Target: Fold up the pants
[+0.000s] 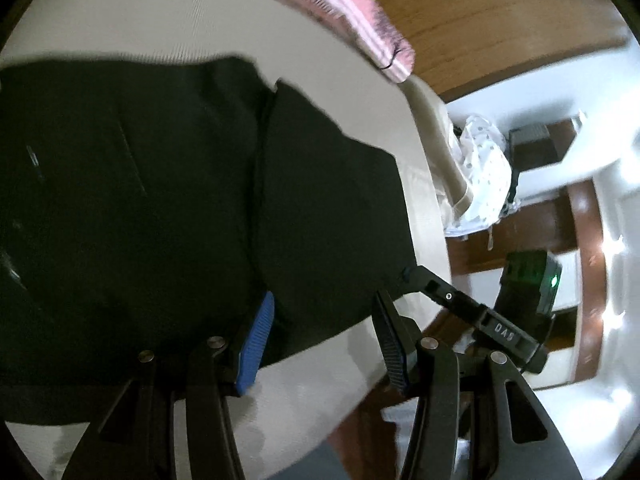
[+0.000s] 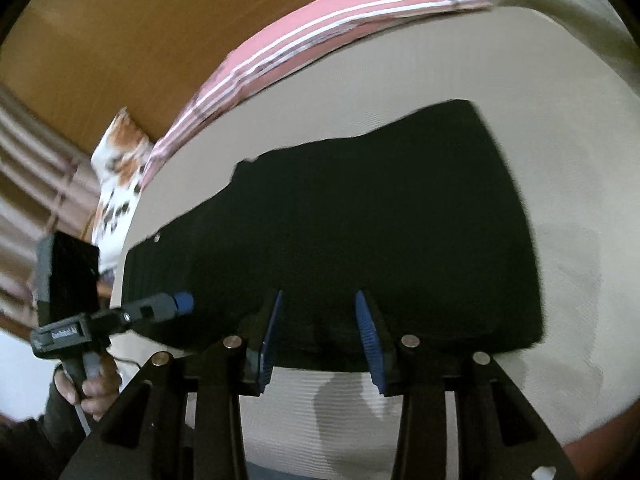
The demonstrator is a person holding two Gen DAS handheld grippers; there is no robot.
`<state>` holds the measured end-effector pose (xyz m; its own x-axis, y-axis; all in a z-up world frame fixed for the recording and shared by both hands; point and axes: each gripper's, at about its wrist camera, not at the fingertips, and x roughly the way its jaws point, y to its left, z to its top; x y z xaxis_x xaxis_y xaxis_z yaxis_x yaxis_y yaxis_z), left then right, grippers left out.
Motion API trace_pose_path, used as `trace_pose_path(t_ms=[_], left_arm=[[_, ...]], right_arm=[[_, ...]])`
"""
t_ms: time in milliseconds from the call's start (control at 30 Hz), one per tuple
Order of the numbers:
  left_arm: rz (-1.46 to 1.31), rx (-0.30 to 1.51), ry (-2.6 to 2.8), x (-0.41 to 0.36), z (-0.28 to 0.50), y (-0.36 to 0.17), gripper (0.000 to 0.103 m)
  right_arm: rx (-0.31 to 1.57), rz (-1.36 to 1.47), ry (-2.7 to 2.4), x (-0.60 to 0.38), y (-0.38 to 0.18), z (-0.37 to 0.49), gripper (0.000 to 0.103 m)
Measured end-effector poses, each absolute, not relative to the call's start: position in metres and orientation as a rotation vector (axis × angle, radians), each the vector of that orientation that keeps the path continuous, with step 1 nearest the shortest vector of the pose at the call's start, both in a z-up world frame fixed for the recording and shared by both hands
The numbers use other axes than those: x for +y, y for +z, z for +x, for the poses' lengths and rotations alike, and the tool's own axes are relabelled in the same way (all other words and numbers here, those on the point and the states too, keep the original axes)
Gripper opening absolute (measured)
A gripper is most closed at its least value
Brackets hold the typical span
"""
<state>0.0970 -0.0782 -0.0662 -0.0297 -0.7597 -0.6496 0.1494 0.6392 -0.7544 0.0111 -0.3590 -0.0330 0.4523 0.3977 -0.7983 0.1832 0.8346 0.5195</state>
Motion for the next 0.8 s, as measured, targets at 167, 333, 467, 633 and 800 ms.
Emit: trace_pose_path(t_ms=[167,333,467,633,800], left_arm=[[-0.605,1.509,-0.730,-0.080,0.096,-0.084,0.052],[-0.612,1.555,-0.678,-0.083,0.095,-0.099,0.051],[-0.614,1.565,-0.678,-0.094,0.094,-0.103,0.051],[-0.595,1.599,-0.663,-0.107,0.096,-0.110,0.012],[-0.546,1.552,-0.651,-0.112,0.084,-0.103,0.007]], right_arm=[[1.100,0.621,0.130,-0.367,-0.038,0.010,0.037],[1.098,0.645,0.131,-0.370,-0.048,0.014,0.037],[1.097,0.667,0.131,-0.374,-0.054,0.014,0.037],[1.091,0.677,0.106,-0.381,-0.059,0.016,0.037],[1.086,0.672,0.065,-0.390,-0.058,0.015,0.037]])
